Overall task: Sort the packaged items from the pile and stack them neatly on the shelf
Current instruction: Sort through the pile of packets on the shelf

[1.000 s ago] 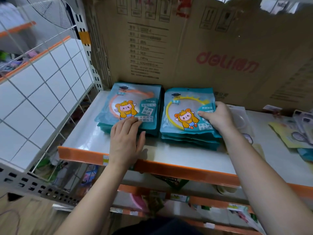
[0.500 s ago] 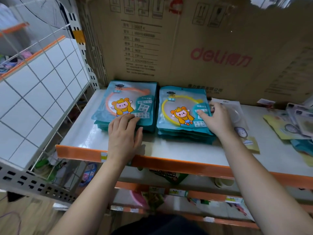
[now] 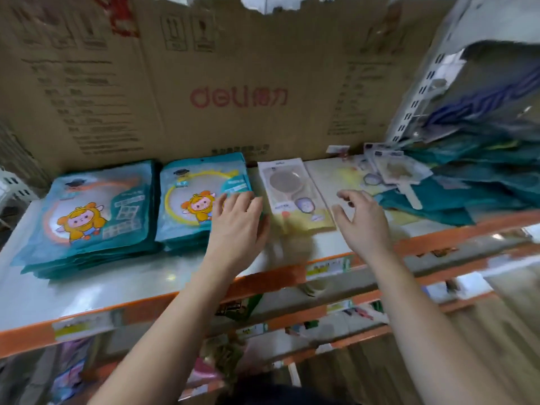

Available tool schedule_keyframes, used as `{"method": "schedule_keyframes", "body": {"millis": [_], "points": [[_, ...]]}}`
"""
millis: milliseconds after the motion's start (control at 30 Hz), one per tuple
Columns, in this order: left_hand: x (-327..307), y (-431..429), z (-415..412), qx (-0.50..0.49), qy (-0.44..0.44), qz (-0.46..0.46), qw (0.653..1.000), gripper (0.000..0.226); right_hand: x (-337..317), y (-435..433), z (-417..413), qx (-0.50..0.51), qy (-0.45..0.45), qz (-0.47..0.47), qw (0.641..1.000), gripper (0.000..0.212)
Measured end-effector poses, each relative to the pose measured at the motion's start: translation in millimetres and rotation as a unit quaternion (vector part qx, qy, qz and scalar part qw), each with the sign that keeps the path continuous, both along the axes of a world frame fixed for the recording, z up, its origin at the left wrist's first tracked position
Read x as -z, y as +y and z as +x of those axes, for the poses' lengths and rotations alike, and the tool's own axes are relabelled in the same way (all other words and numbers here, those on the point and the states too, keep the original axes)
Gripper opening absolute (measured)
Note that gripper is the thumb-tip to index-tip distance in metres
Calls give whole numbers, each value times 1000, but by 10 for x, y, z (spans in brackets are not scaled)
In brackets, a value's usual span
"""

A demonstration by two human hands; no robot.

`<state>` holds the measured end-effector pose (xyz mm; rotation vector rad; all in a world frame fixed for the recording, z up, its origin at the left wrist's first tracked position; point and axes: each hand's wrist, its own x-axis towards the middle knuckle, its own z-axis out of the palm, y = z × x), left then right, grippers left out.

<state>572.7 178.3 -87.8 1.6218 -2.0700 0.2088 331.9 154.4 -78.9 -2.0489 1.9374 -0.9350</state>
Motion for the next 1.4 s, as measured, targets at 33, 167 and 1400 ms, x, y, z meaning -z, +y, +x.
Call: {"method": "schedule_keyframes", "body": {"millis": [33,167,1400], "points": [[-5,-24,-192,9,0,7,1000,37,-2,29,-174,8,0,0,1000,30],[-41,-94,-1022,48,9,34,998,42,-70,149,-895,33,11,-7,999,32],[-662,-2159,-6416,152,65,-85,983,40,-600,-1301,-6158,98,-7,-85,992,38]]}}
